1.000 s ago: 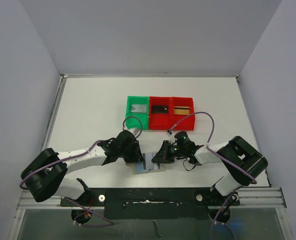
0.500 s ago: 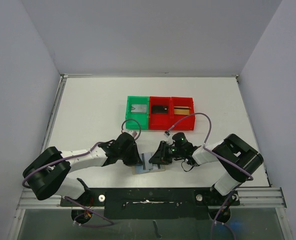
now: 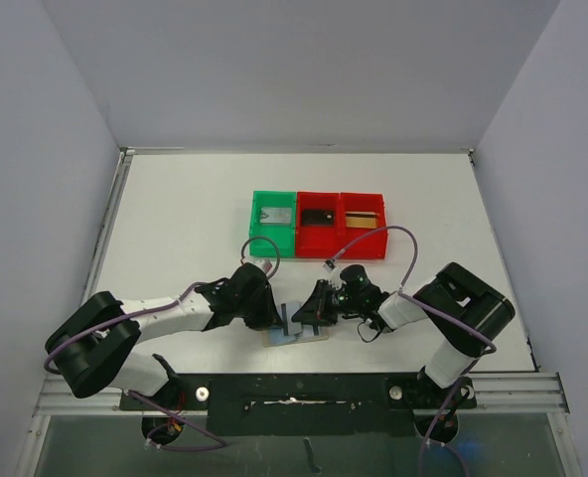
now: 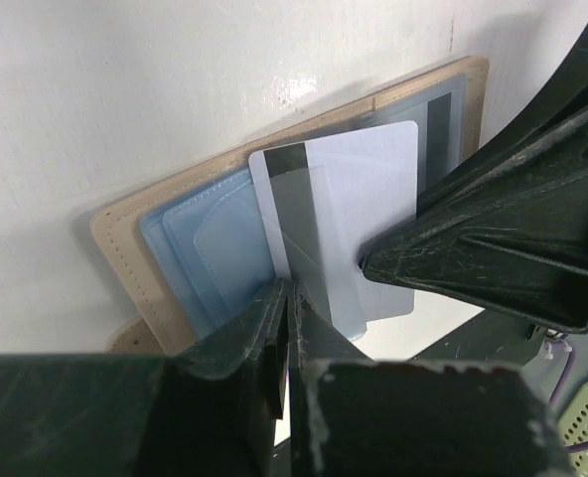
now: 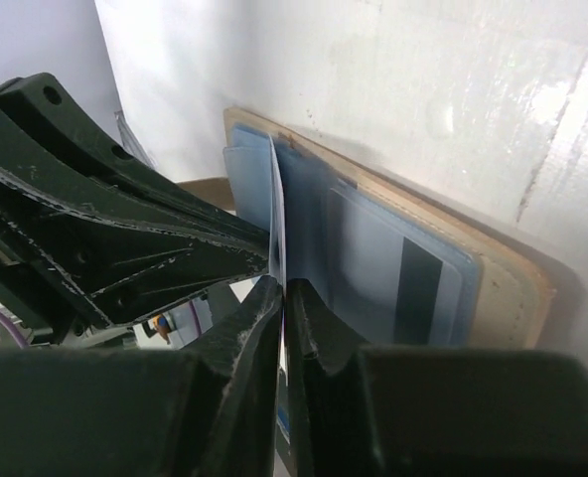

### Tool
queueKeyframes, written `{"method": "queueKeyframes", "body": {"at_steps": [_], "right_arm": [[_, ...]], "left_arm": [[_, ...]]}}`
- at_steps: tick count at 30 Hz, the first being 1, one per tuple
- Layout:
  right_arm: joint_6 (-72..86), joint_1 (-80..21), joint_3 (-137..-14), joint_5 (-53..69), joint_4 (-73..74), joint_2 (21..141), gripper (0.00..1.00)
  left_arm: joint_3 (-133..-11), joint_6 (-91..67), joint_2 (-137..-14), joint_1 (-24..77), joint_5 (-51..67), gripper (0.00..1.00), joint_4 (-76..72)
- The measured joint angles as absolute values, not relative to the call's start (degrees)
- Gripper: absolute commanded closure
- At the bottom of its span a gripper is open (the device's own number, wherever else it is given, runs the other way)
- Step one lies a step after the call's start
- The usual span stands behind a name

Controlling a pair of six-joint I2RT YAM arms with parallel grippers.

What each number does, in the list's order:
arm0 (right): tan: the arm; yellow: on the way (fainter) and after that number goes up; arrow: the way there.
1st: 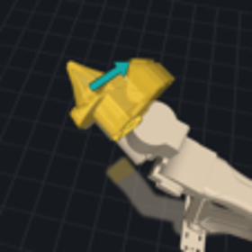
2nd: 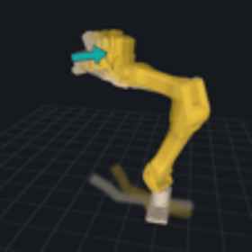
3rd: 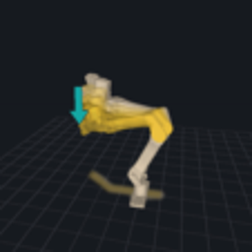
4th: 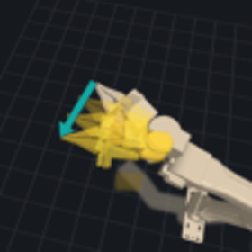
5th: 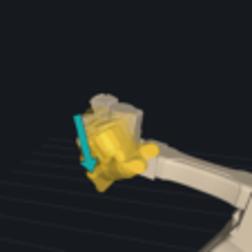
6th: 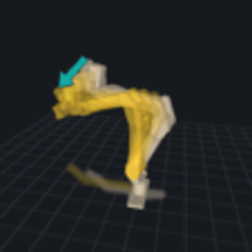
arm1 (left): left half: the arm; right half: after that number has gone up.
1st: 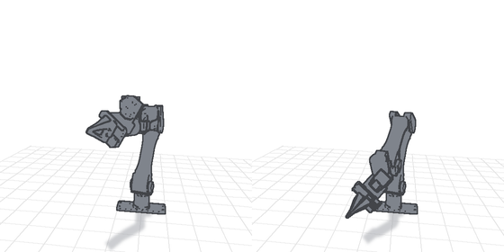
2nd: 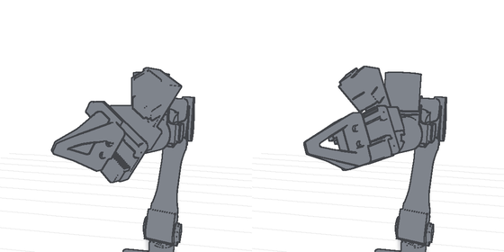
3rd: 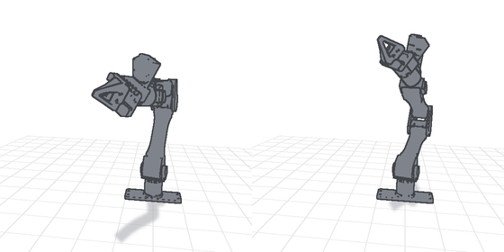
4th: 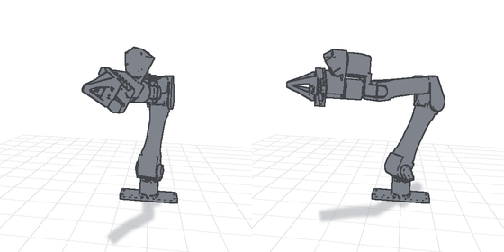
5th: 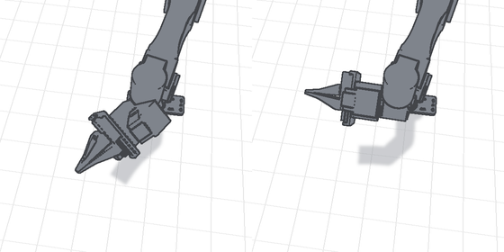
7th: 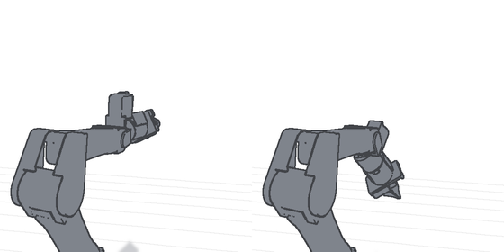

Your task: Take the credit cards out of the card holder

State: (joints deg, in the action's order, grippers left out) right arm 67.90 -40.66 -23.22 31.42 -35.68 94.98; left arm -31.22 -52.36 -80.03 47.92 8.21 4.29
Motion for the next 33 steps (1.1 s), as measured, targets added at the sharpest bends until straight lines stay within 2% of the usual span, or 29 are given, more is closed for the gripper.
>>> {"method": "queueKeyframes", "body": {"at_steps": [1, 5, 9, 12, 16, 20, 23, 29, 33], "right_arm": [[68.10, -40.66, -23.00, 31.27, -36.47, 94.94, 1.00], [68.53, -40.64, -21.71, 30.04, -36.93, 93.32, 1.00], [67.42, -40.45, -21.19, 27.53, -32.56, 88.12, 1.00], [65.49, -39.90, -21.15, 25.56, -27.55, 82.72, 1.00], [61.82, -39.35, -21.63, 22.96, -20.18, 76.16, 1.00], [56.90, -39.35, -24.16, 18.94, -12.10, 69.69, 1.00], [52.56, -39.38, -26.79, 15.03, -7.51, 63.92, 1.00], [41.74, -41.89, -28.95, 3.79, -5.15, 51.68, 1.00], [30.26, -47.37, -28.93, -5.30, -7.62, 47.83, 1.00]], "left_arm": [[-31.22, -52.36, -80.01, 47.94, 8.19, 0.98, 4.29], [-31.20, -52.36, -79.77, 48.05, 7.81, 0.98, 4.47], [-30.63, -52.36, -78.89, 48.29, 6.87, 0.97, 4.43], [-30.20, -52.31, -77.82, 48.31, 5.89, 0.93, 5.02], [-30.13, -52.14, -75.99, 48.31, 4.43, 0.81, 6.81], [-30.15, -51.68, -72.42, 48.31, 2.83, 0.62, 8.88], [-30.79, -50.35, -68.73, 48.31, 1.28, 0.51, 10.94], [-35.16, -47.11, -61.23, 47.55, -4.71, 0.37, 17.39], [-38.02, -44.27, -57.08, 42.98, -7.11, 0.29, 22.09]]}}
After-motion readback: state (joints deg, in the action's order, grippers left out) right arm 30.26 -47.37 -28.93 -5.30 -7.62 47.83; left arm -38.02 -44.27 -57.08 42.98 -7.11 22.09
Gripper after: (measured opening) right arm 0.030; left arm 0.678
